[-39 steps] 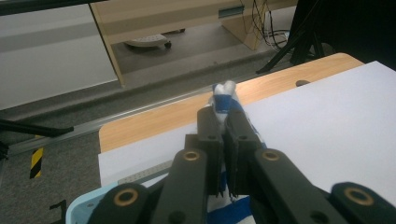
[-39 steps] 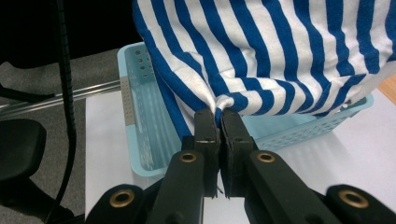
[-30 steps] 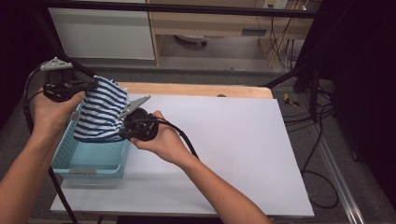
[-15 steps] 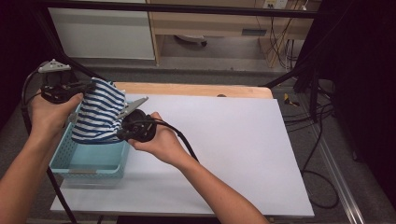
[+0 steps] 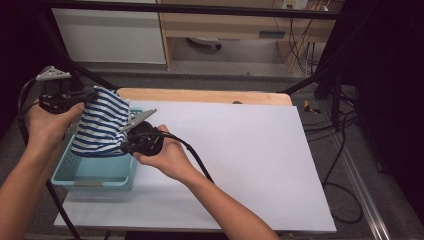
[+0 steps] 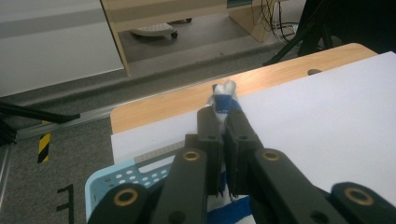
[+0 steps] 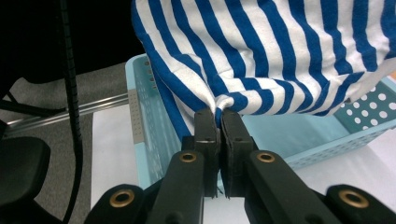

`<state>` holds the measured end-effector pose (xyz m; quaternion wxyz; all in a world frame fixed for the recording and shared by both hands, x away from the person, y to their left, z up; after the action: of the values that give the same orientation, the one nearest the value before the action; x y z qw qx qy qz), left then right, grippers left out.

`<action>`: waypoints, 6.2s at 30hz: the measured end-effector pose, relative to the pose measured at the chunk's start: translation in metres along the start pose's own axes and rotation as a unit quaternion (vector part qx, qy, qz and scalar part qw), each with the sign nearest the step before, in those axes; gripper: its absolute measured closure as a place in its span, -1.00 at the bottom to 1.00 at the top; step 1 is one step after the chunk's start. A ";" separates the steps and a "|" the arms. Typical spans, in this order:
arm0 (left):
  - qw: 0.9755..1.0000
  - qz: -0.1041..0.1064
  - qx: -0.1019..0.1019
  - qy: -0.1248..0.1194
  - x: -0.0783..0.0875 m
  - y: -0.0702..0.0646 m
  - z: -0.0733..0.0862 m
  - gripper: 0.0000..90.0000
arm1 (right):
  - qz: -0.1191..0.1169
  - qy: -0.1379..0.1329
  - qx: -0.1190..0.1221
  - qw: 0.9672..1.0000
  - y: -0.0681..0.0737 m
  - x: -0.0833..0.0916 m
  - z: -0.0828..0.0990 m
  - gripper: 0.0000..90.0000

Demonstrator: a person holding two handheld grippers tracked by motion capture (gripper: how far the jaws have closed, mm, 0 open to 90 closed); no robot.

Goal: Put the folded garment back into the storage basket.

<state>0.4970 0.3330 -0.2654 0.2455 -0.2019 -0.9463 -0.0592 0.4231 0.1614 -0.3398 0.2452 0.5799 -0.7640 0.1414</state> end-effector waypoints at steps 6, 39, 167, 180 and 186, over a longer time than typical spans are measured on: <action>1.000 0.001 0.002 0.003 0.000 0.002 0.004 0.92 | -0.004 -0.009 -0.008 1.000 0.002 -0.006 0.003 0.94; 0.999 0.000 0.011 0.036 -0.004 0.015 0.036 0.92 | -0.023 -0.001 -0.017 1.000 0.017 -0.031 0.016 0.94; 0.999 -0.010 0.021 -0.040 0.019 -0.087 0.091 -0.87 | 0.182 -0.093 -0.083 0.975 -0.078 0.108 0.024 -0.85; 0.999 -0.009 0.024 -0.034 0.016 -0.087 0.094 -0.87 | 0.209 -0.141 -0.084 0.964 -0.094 0.138 0.026 -0.84; 0.999 -0.008 0.027 -0.032 0.014 -0.086 0.096 -0.87 | 0.227 -0.150 -0.088 0.958 -0.102 0.152 0.029 -0.81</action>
<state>0.4078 0.2798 -0.3430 0.2196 -0.1894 -0.9566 -0.0289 0.4833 -0.0066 -0.2898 0.1391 0.3823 -0.9127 0.0373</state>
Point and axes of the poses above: each handheld gripper's, and its own axes: x roughly backward along the jaws, z roughly out of its underside, y roughly to its left, the point moved 6 cm from there along -x, roughly forward along the jaws, and after that the axes turned 1 degree about -y, right-handed, at the moved point
